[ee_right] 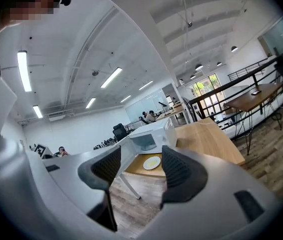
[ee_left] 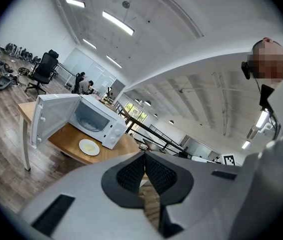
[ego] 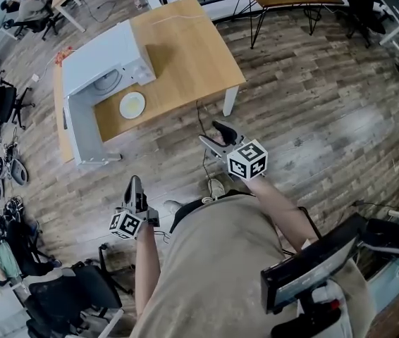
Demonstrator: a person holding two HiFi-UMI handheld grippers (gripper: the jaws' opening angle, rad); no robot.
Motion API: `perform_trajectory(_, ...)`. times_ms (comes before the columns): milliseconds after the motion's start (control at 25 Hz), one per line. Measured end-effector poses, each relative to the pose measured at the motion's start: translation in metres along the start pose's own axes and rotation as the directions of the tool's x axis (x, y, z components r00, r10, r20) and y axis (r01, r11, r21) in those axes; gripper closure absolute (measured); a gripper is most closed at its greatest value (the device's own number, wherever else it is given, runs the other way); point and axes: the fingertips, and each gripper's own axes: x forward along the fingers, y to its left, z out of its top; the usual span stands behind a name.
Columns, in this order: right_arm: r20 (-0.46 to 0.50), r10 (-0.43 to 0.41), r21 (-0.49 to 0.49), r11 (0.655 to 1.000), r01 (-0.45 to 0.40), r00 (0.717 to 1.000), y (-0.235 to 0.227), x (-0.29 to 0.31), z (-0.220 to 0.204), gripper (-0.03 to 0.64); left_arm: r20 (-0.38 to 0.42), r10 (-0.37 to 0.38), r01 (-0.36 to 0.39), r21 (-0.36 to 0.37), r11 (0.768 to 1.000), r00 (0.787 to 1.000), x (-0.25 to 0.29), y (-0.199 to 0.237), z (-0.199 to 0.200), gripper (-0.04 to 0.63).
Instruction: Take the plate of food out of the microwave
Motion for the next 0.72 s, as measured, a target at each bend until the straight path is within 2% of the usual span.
perform_trajectory(720, 0.011, 0.000, 0.008, 1.000, 0.000, 1.000, -0.0001, -0.0018, 0.0010, 0.365, -0.006, -0.020, 0.020, 0.004, 1.000, 1.000, 0.0053, -0.0036, 0.0005, 0.591)
